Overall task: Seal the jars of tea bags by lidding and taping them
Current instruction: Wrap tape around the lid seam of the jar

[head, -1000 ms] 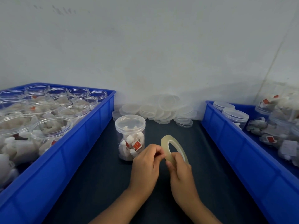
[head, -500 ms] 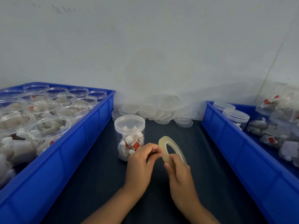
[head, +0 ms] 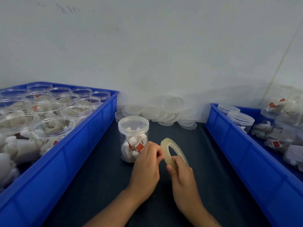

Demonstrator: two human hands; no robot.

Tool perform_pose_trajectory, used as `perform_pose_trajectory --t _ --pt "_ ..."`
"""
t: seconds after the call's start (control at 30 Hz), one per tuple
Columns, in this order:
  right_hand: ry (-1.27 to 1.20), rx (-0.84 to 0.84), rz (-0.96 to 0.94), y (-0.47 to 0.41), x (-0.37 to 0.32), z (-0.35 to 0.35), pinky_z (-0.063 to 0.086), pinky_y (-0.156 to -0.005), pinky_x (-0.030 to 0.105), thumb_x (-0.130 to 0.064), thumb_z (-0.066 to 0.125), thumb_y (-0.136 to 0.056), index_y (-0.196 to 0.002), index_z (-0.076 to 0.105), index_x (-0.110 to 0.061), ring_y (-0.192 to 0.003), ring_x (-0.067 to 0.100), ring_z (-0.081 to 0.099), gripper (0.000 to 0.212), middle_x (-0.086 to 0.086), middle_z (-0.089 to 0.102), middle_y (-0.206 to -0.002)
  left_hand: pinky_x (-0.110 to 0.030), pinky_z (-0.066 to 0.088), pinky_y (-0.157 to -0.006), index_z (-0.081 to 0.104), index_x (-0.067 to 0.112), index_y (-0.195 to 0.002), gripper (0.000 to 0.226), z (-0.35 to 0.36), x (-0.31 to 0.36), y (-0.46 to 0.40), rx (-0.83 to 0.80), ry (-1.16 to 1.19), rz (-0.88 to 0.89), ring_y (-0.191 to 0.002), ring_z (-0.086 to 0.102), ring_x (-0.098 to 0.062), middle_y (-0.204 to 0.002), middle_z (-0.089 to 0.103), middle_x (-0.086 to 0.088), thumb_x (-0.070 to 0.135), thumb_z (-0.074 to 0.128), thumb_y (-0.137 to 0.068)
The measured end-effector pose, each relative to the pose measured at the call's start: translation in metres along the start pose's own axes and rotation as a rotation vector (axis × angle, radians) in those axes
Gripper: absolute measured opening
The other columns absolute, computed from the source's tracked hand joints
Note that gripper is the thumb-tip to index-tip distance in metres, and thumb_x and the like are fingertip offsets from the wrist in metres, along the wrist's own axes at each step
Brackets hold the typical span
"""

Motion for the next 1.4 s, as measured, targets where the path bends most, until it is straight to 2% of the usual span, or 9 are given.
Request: perform_pose_trajectory --t 0.23,0.33,0.6,0.87,1.0,1.1,1.17,1.27,1.4 --pt "-0.021 0.010 0.002 -0.001 0.001 -0.002 0.035 -0.068 0.022 -0.021 0.050 -0.099 -0.097 0.058 -0.027 -0.080 0.016 0.050 0.010 -0.007 0.055 -0.080 -0.008 0.042 -0.075 0.054 0.015 -0.093 0.019 -0.005 0.002 -0.002 0.035 0.043 -0.015 -0.085 0.053 0.002 -0.091 0.054 0.010 -0.002 0.062 -0.090" --pt "-0.023 0.008 0.006 0.000 0.000 -0.002 0.036 -0.070 0.020 -0.023 0.049 -0.099 -0.096 0.058 -0.027 -0.083 0.014 0.051 0.010 -0.008 0.055 -0.082 -0.011 0.045 -0.080 0.058 0.013 -0.102 0.021 -0.004 -0.001 -0.003 -0.024 0.077 -0.031 -0.093 0.057 -0.004 -0.098 0.058 0.007 0.001 0.067 -0.087" --pt "-0.010 -0.007 0.007 0.000 -0.002 -0.003 0.034 -0.066 0.016 -0.021 0.050 -0.098 -0.088 0.056 -0.031 -0.078 0.009 0.050 0.016 -0.010 0.054 -0.076 -0.012 0.044 -0.073 0.059 0.010 -0.083 0.015 -0.005 0.001 -0.004 -0.062 0.052 0.002 -0.084 0.055 -0.006 -0.087 0.056 0.009 -0.003 0.066 -0.085" --pt "0.165 0.088 0.014 -0.003 0.003 -0.011 0.040 -0.059 0.028 -0.026 0.051 -0.097 -0.083 0.055 -0.025 -0.069 0.013 0.051 0.015 -0.007 0.054 -0.070 -0.020 0.045 -0.070 0.056 0.011 -0.083 0.014 0.002 0.007 0.000 -0.105 -0.006 0.021 -0.079 0.053 -0.008 -0.084 0.056 0.007 -0.001 0.062 -0.088" --pt "0.265 0.111 0.023 -0.007 0.004 -0.018 0.043 -0.064 0.025 -0.036 0.051 -0.096 -0.098 0.056 -0.024 -0.077 0.011 0.054 0.013 -0.013 0.056 -0.077 -0.028 0.047 -0.071 0.057 0.008 -0.086 0.009 0.005 0.003 0.000 -0.119 0.056 -0.055 -0.079 0.057 -0.011 -0.081 0.060 0.005 0.002 0.060 -0.091" --pt "0.256 0.073 -0.035 -0.007 -0.004 -0.020 0.039 -0.070 0.015 -0.027 0.054 -0.095 -0.131 0.043 -0.043 -0.086 -0.002 0.052 0.040 -0.023 0.052 -0.088 -0.024 0.049 -0.072 0.059 0.009 -0.086 0.009 0.001 0.000 -0.003 -0.081 0.100 -0.100 -0.080 0.059 -0.010 -0.081 0.061 0.006 0.002 0.062 -0.090" --pt "0.261 0.027 -0.139 -0.006 -0.013 -0.021 0.043 -0.080 0.014 -0.022 0.055 -0.096 -0.129 0.051 -0.044 -0.095 -0.008 0.054 0.040 -0.031 0.056 -0.099 -0.018 0.048 -0.072 0.060 0.010 -0.085 0.011 -0.003 -0.003 -0.002 -0.058 0.139 -0.127 -0.080 0.060 -0.007 -0.080 0.062 0.008 0.001 0.064 -0.089" --pt "0.276 0.007 -0.158 -0.007 -0.014 -0.023 0.049 -0.089 0.024 -0.023 0.054 -0.098 -0.124 0.060 -0.042 -0.105 -0.003 0.056 0.032 -0.023 0.063 -0.112 -0.014 0.048 -0.074 0.055 0.018 -0.090 0.023 -0.004 -0.007 -0.002 -0.041 0.215 -0.192 -0.081 0.062 -0.005 -0.081 0.063 0.007 -0.002 0.065 -0.087" --pt "0.425 -0.095 -0.125 -0.011 -0.010 -0.020 0.048 -0.076 0.022 -0.031 0.041 -0.102 -0.134 0.044 -0.055 -0.091 0.005 0.055 0.040 -0.010 0.061 -0.100 -0.023 0.052 -0.078 0.047 0.024 -0.096 0.037 -0.001 -0.004 -0.002 -0.047 0.271 -0.201 -0.081 0.063 -0.011 -0.082 0.062 0.002 -0.007 0.064 -0.086"
Point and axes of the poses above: each hand's wrist, its own y-axis away from the middle knuckle, its own z-axis out of the palm, x = y × z, the point moved 6 cm from there along -y, towards the middle knuckle
